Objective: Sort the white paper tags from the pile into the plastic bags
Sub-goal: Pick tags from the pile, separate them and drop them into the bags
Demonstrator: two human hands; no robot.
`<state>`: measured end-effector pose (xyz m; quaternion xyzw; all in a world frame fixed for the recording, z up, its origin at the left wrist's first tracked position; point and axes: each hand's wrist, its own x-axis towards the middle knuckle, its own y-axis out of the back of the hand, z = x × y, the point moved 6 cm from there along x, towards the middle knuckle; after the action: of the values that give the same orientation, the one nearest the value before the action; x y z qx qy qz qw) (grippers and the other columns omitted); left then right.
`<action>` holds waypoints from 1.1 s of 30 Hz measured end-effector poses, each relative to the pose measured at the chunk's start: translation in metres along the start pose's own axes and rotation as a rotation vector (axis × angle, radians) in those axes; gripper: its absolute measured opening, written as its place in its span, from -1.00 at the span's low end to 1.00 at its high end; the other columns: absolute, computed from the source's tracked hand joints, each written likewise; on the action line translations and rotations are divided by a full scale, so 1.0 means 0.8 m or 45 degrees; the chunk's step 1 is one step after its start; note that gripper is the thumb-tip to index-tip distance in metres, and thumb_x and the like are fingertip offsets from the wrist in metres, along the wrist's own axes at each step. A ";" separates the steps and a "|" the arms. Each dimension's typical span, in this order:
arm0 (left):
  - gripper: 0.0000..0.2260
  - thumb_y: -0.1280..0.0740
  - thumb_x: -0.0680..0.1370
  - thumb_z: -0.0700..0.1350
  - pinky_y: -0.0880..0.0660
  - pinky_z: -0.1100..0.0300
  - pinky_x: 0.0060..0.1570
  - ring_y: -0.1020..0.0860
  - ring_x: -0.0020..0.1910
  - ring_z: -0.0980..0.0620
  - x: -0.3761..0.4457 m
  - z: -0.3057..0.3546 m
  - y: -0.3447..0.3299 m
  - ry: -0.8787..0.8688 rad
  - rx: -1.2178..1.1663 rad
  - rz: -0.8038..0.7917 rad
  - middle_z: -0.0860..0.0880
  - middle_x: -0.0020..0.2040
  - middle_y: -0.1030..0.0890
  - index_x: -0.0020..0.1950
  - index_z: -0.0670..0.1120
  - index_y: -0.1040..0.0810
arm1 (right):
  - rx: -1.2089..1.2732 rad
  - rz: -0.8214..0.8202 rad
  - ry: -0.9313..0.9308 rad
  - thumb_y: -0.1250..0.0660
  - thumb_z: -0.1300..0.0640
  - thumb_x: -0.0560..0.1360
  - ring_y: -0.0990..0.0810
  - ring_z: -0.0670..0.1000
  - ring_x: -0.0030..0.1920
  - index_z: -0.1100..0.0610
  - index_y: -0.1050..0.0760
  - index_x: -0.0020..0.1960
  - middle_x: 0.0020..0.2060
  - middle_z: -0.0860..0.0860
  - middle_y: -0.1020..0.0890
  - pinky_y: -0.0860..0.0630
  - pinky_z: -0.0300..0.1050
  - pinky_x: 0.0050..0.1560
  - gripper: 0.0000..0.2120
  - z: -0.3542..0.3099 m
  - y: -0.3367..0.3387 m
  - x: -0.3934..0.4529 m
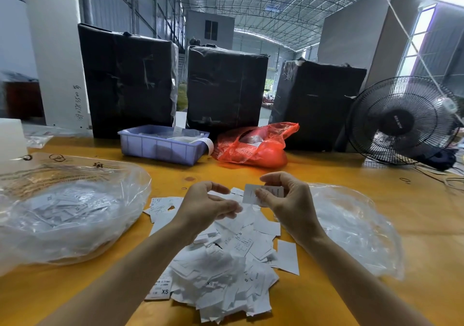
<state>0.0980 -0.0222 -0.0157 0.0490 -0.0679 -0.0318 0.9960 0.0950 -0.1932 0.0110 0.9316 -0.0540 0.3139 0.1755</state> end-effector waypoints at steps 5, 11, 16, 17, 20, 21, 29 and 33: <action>-0.70 -0.50 0.39 -0.27 -0.55 0.28 -0.26 -0.67 -0.30 0.04 -0.001 0.001 0.001 -0.009 0.035 0.001 -0.09 -0.26 -0.70 0.04 -0.19 -0.48 | -0.004 0.168 0.089 -0.46 0.25 0.41 -0.63 -0.04 -0.13 0.04 -0.52 -0.07 -0.16 -0.11 -0.58 -0.62 -0.26 -0.17 -0.81 -0.010 0.008 0.000; -0.75 -0.47 0.43 -0.26 -0.49 0.36 -0.37 -0.66 -0.33 0.08 -0.001 0.001 -0.002 -0.012 0.051 -0.019 -0.06 -0.24 -0.71 0.05 -0.19 -0.50 | -0.061 0.055 0.105 -0.47 0.25 0.40 -0.63 -0.03 -0.16 0.10 -0.55 -0.06 -0.19 -0.08 -0.60 -0.62 -0.21 -0.18 -0.84 -0.011 0.000 0.000; -0.79 -0.45 0.45 -0.25 -0.48 0.37 -0.40 -0.66 -0.32 0.09 0.001 0.002 -0.003 0.010 0.025 -0.039 -0.03 -0.21 -0.71 0.03 -0.15 -0.51 | -0.209 0.069 0.181 -0.46 0.26 0.41 -0.61 -0.07 -0.15 0.21 -0.57 0.00 -0.17 -0.06 -0.59 -0.60 -0.29 -0.13 -0.82 -0.012 -0.003 -0.004; -0.79 -0.45 0.45 -0.23 -0.48 0.36 -0.39 -0.66 -0.32 0.09 0.000 0.002 -0.003 0.011 0.031 -0.047 -0.03 -0.21 -0.71 0.03 -0.14 -0.51 | -0.219 0.081 0.194 -0.46 0.26 0.41 -0.60 -0.08 -0.15 0.21 -0.57 0.00 -0.17 -0.05 -0.59 -0.59 -0.32 -0.14 -0.82 -0.013 -0.002 -0.003; -0.78 -0.47 0.43 -0.21 -0.48 0.31 -0.32 -0.65 -0.31 0.09 -0.002 0.004 -0.003 0.012 0.040 -0.058 -0.02 -0.21 -0.71 0.02 -0.12 -0.51 | -0.224 0.103 0.207 -0.46 0.26 0.41 -0.60 -0.07 -0.15 0.24 -0.57 0.01 -0.16 -0.03 -0.59 -0.57 -0.36 -0.13 -0.81 -0.014 0.000 -0.004; -0.77 -0.48 0.42 -0.20 -0.47 0.29 -0.29 -0.65 -0.31 0.10 -0.002 0.005 -0.003 0.012 0.045 -0.056 -0.02 -0.20 -0.71 0.01 -0.12 -0.52 | -0.223 0.106 0.207 -0.46 0.26 0.41 -0.60 -0.06 -0.15 0.24 -0.57 0.01 -0.16 -0.02 -0.59 -0.57 -0.36 -0.13 -0.81 -0.014 0.000 -0.004; -0.76 -0.48 0.42 -0.20 -0.47 0.28 -0.26 -0.66 -0.30 0.10 -0.003 0.005 -0.003 0.018 0.063 -0.052 -0.03 -0.22 -0.71 0.02 -0.12 -0.52 | -0.201 0.106 0.203 -0.46 0.26 0.41 -0.59 -0.13 -0.19 0.23 -0.57 -0.01 -0.19 -0.06 -0.58 -0.57 -0.38 -0.16 -0.82 -0.015 0.000 -0.004; -0.72 -0.50 0.39 -0.22 -0.48 0.34 -0.30 -0.66 -0.30 0.10 -0.003 0.004 -0.001 0.027 0.060 -0.037 -0.04 -0.26 -0.71 0.05 -0.15 -0.53 | -0.149 0.155 0.191 -0.46 0.25 0.41 -0.60 -0.15 -0.18 0.18 -0.56 -0.04 -0.21 -0.16 -0.56 -0.58 -0.35 -0.18 -0.84 -0.016 0.004 -0.003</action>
<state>0.0950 -0.0233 -0.0131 0.0737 -0.0574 -0.0443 0.9946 0.0849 -0.1912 0.0200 0.8887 -0.1154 0.3889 0.2137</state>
